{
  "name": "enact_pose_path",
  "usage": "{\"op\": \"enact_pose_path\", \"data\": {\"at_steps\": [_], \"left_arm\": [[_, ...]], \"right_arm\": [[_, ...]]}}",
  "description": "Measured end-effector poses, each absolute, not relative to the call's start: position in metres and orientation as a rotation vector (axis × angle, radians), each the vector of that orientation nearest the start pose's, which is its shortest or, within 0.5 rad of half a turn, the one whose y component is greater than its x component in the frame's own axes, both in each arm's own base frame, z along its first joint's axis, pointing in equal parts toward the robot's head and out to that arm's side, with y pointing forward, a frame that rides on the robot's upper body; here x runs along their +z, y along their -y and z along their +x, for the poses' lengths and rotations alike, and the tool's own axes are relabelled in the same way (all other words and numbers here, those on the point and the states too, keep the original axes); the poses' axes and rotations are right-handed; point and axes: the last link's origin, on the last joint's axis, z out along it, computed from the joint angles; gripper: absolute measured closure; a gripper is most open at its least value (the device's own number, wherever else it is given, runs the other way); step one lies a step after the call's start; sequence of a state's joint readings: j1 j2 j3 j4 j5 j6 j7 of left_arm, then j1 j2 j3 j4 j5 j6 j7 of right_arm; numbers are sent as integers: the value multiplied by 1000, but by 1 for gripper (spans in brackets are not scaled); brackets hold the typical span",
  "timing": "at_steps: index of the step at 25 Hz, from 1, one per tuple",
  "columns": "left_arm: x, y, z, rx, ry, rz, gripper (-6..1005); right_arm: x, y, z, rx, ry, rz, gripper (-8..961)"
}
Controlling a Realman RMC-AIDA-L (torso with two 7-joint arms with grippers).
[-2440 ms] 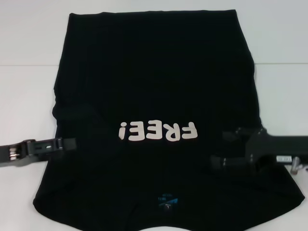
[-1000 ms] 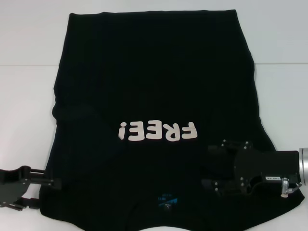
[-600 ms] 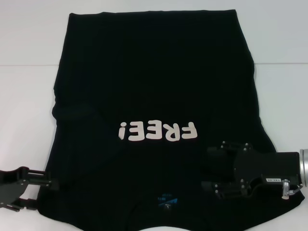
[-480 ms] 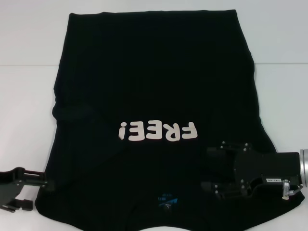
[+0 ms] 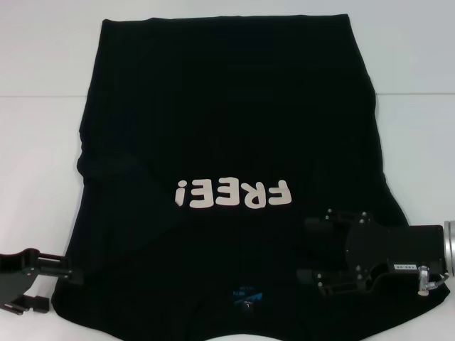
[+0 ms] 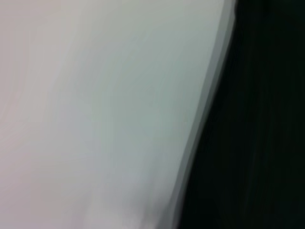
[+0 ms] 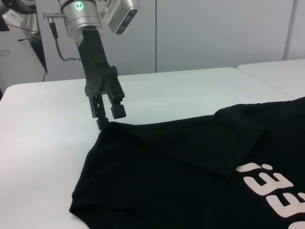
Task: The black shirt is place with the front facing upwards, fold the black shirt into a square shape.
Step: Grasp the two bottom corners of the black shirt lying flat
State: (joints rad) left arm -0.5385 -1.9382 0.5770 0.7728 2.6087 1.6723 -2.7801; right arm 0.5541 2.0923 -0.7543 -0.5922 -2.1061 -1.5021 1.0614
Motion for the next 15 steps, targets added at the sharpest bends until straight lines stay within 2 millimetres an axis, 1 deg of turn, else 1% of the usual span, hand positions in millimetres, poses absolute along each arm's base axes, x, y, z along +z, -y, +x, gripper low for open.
{"op": "enact_pose_path", "data": {"at_steps": [15], "left_arm": [[62,-312,-333,21,-2603,2076,124]], "right_arm": [[-32,-322,266,485,-199,-2875,39]]}}
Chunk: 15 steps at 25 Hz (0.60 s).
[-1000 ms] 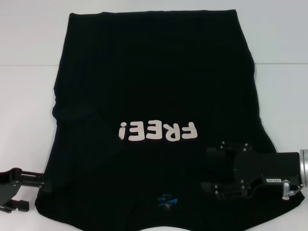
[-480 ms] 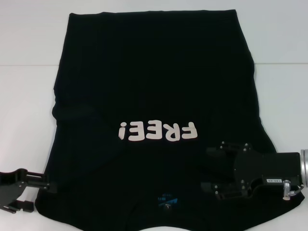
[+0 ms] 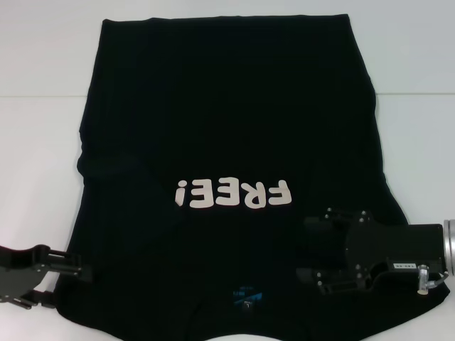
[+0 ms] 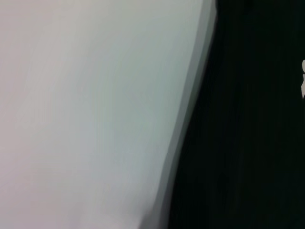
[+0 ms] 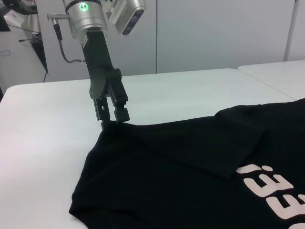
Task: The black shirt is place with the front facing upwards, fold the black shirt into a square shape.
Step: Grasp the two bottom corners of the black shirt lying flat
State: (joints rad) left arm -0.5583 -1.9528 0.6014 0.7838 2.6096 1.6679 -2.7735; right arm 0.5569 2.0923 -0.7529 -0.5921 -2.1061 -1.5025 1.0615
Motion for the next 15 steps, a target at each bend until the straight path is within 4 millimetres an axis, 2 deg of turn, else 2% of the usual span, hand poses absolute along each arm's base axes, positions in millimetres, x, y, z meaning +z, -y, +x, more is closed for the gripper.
{"op": "enact_pose_path", "data": {"at_steps": [6,15], "left_arm": [[62,-313,-332,11,-2596,2090,131],[59,-320,-320,-98,-2515,2236,188]], "right_arm": [[-32,-322,266,485,-199,-2873,39],[-31,-325,264,487,-196,-2864,39]]}}
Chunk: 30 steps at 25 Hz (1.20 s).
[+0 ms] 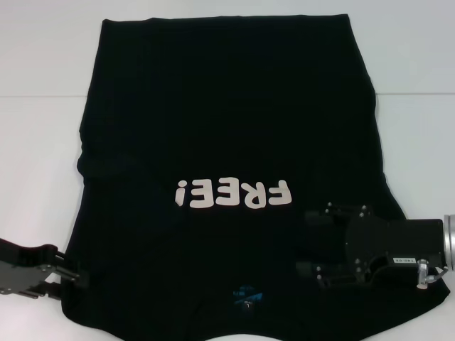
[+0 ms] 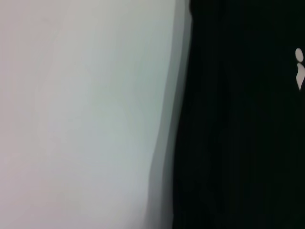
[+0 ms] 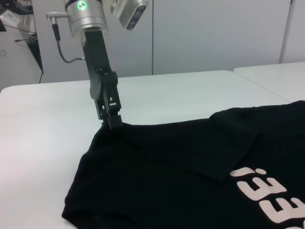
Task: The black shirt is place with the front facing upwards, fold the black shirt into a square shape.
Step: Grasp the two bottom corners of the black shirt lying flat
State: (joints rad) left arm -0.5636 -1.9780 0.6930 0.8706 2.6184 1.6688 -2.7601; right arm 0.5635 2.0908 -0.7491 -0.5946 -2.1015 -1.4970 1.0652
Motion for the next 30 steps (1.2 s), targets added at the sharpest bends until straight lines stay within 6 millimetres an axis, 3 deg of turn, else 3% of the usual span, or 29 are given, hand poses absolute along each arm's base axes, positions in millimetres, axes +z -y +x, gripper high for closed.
{"op": "enact_pose_path", "data": {"at_steps": [11,14,20,30], "left_arm": [[61,-323,-317,-117,-2506,2278,629],[62,-323,-319,-139,-2508,2285,856],[63,-325,-317,-149,-2503,2306,932],[64,-324,-315,-104,-2484,2302,933]], "right_arm": [[-26,-329,261,510,-185,-2844,39],[-26,-330,260,518,-187,-2839,39],[-25,-330,260,518,-188,-2836,38],[-25,-331,259,542,-217,-2820,66]]}}
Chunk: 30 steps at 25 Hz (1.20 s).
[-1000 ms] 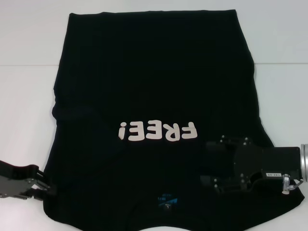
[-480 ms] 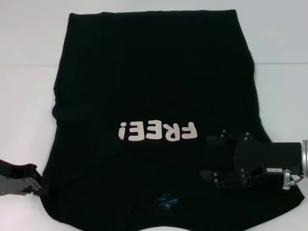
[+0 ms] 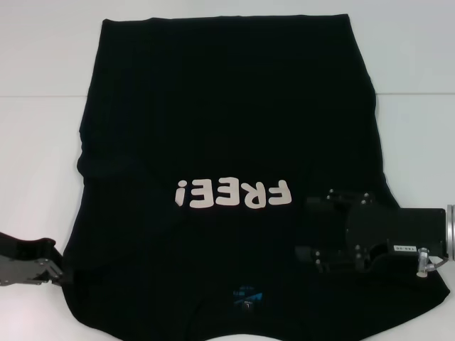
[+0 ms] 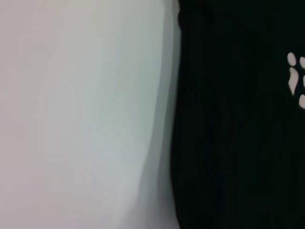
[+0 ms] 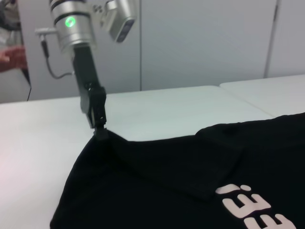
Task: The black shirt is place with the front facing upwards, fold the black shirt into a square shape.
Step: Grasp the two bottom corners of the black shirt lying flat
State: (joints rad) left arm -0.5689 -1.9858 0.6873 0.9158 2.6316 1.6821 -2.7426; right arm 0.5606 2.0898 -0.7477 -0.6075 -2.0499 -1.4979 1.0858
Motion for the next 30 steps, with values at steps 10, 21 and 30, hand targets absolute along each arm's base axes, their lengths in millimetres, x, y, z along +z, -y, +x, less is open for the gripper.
{"op": "enact_pose_path", "data": {"at_steps": [10,21,30], "left_arm": [[77,-315,-325,65,-2453,2326,962],[90,-317,-323,140,-2309,2463,962],[89,-319,-321,142,-2283,2488,963]], "right_arm": [[24,-344,266,496,-743,-2654,94],[104,-344,259,-70,-1473,-2377,124],[88,-345,267,-387,-1549,-2321,149]]}}
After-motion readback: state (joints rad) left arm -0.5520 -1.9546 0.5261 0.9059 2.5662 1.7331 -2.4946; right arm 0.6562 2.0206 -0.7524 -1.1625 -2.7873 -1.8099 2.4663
